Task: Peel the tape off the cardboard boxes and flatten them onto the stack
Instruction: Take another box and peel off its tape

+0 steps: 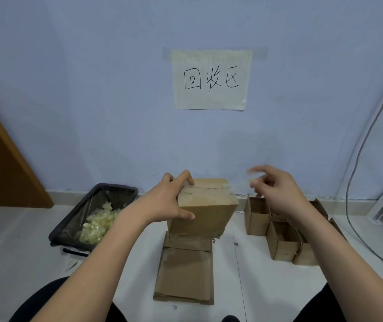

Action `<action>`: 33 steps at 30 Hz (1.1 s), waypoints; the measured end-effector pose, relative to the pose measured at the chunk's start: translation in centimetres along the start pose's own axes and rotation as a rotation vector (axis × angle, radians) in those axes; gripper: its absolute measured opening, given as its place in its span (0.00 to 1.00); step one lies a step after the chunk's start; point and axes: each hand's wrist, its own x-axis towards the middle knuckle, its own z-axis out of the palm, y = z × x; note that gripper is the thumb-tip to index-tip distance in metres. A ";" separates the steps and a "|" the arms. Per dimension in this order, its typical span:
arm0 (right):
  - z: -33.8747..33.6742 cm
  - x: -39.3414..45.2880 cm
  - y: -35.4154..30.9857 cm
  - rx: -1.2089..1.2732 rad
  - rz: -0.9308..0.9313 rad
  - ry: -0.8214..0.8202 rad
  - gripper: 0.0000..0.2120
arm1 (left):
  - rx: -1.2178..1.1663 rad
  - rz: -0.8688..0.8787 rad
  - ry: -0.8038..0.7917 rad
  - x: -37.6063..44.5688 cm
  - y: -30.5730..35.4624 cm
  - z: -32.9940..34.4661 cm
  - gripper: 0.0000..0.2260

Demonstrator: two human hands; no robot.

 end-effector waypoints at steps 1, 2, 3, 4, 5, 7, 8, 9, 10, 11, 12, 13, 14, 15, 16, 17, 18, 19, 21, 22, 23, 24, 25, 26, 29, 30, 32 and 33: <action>0.1 -0.2 -0.1 -0.008 -0.004 -0.080 0.19 | 0.009 0.004 0.000 0.0 0.0 0.1 0.30; 0.5 -0.3 -0.2 -0.035 -0.002 -0.150 0.21 | 0.018 0.011 -0.011 0.0 0.2 0.2 0.32; 0.9 -0.5 -0.3 -0.057 0.009 -0.199 0.22 | 0.027 0.016 -0.027 0.1 0.3 0.4 0.34; 1.4 -0.7 -0.5 -0.052 0.032 -0.232 0.21 | 0.037 0.013 -0.043 0.1 0.3 0.6 0.36; 1.8 -0.9 -0.6 -0.025 0.064 -0.252 0.20 | 0.052 0.005 -0.055 0.2 0.2 0.8 0.39; 2.4 -1.0 -0.7 0.028 0.104 -0.290 0.15 | 0.095 -0.012 -0.069 0.5 0.0 1.0 0.42; 2.6 -0.9 -0.5 0.014 0.092 -0.305 0.11 | 0.118 -0.018 -0.075 0.6 -0.1 1.1 0.43; 2.6 -0.9 -0.3 -0.032 0.063 -0.308 0.09 | 0.138 -0.022 -0.079 0.7 -0.3 1.2 0.43; 2.6 -0.7 -0.1 -0.092 0.037 -0.297 0.07 | 0.154 -0.025 -0.082 0.7 -0.4 1.2 0.44; 2.7 -0.6 0.1 -0.150 0.019 -0.275 0.05 | 0.165 -0.026 -0.086 0.7 -0.4 1.3 0.44; 2.6 -0.5 0.1 -0.202 0.016 -0.244 0.04 | 0.175 -0.028 -0.088 0.7 -0.4 1.3 0.44; 2.6 -0.5 0.1 -0.249 0.015 -0.213 0.03 | 0.185 -0.030 -0.091 0.8 -0.3 1.4 0.45; 2.6 -0.5 0.1 -0.290 0.002 -0.188 0.03 | 0.199 -0.033 -0.097 0.8 -0.2 1.5 0.46; 2.7 -0.5 0.0 -0.321 -0.009 -0.171 0.03 | 0.214 -0.036 -0.106 0.9 -0.1 1.5 0.46; 2.7 -0.5 -0.2 -0.326 -0.012 -0.156 0.03 | 0.226 -0.040 -0.117 0.9 0.1 1.6 0.46; 2.7 -0.5 -0.2 -0.300 -0.008 -0.141 0.03 | 0.235 -0.042 -0.128 0.9 0.2 1.7 0.45; 2.8 -0.4 -0.2 -0.249 -0.002 -0.130 0.03 | 0.247 -0.042 -0.135 0.8 0.3 1.8 0.44; 2.9 -0.4 -0.2 -0.199 0.003 -0.124 0.03 | 0.263 -0.039 -0.139 0.7 0.4 2.0 0.43; 3.2 -0.4 -0.2 -0.145 -0.002 -0.130 0.07 | 0.290 -0.030 -0.142 0.5 0.5 2.2 0.40; 3.4 -0.4 -0.2 -0.139 -0.004 -0.144 0.10 | 0.312 -0.018 -0.139 0.5 0.5 2.3 0.40; 3.7 -0.5 -0.2 -0.158 -0.009 -0.161 0.11 | 0.344 -0.003 -0.129 0.6 0.5 2.5 0.39; 4.0 -0.5 -0.2 -0.197 -0.018 -0.171 0.11 | 0.379 0.013 -0.115 0.7 0.5 2.6 0.39; 4.3 -0.6 -0.2 -0.238 -0.024 -0.172 0.09 | 0.401 0.022 -0.106 0.8 0.6 2.7 0.39; 4.6 -0.7 -0.3 -0.257 -0.029 -0.169 0.07 | 0.410 0.023 -0.113 0.8 0.8 2.8 0.41; 4.9 -0.7 -0.5 -0.221 -0.019 -0.187 0.07 | 0.436 0.003 -0.171 0.9 0.9 3.1 0.51; 4.8 -0.7 -0.6 -0.208 -0.011 -0.199 0.09 | 0.448 -0.001 -0.182 0.8 1.0 3.2 0.52; 4.4 -0.9 -0.7 -0.165 0.011 -0.229 0.13 | 0.448 -0.004 -0.189 0.8 0.9 3.1 0.50; 4.1 -1.0 -0.8 -0.151 0.015 -0.248 0.13 | 0.441 -0.005 -0.188 0.9 0.9 3.1 0.48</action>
